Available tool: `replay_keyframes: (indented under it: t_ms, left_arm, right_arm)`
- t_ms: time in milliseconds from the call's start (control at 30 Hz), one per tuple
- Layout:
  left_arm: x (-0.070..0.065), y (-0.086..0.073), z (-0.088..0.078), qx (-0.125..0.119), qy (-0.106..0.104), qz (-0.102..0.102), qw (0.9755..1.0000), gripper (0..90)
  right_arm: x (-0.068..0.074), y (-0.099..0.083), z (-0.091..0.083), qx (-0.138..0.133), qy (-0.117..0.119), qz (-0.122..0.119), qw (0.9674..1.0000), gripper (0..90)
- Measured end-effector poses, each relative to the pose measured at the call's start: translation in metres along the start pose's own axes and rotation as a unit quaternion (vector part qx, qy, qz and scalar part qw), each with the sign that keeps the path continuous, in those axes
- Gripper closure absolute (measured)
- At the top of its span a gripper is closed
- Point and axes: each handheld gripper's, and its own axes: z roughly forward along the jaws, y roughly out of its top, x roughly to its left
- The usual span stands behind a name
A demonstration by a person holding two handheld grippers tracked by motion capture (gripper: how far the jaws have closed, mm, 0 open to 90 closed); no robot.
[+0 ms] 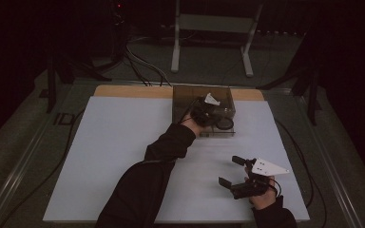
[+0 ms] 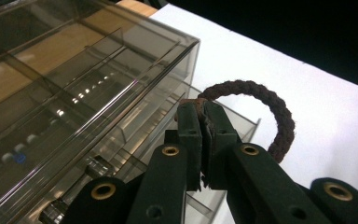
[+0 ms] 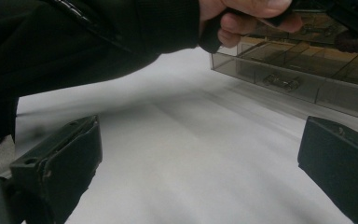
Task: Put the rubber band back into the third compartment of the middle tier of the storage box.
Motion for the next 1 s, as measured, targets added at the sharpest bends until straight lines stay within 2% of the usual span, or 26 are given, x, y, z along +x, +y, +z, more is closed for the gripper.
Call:
replay_keyframes:
  t_ms: [333, 433, 600, 733, 833, 1000]
  left_arm:
    - [0.004, -0.005, 0.016, 0.022, 0.026, -0.002, 0.9994, 88.2]
    - [0.004, -0.007, 0.021, 0.029, 0.032, 0.007, 0.999, 88.1]
    - [0.002, -0.009, 0.026, 0.039, 0.044, 0.012, 0.9982, 88.1]
    - [0.0, -0.009, 0.029, 0.053, 0.041, 0.019, 0.9976, 88.1]
    - [0.0, -0.01, 0.03, 0.063, 0.036, 0.016, 0.9972, 88.0]
    - [0.0, -0.01, 0.031, 0.061, 0.037, 0.013, 0.9974, 87.4]
  right_arm:
    - [0.0, 0.0, 0.0, 0.0, 0.002, 0.001, 1.0, 0.0]
    - [0.0, 0.0, 0.0, 0.0, 0.002, 0.0, 1.0, 0.0]
    - [0.0, 0.0, 0.0, -0.002, 0.003, 0.0, 1.0, 0.0]
    - [0.0, 0.0, 0.0, -0.001, 0.003, 0.0, 1.0, 0.0]
    - [0.0, 0.0, -0.001, -0.002, 0.003, 0.001, 1.0, 0.0]
    - [0.0, 0.0, -0.001, -0.002, 0.003, 0.001, 1.0, 0.0]
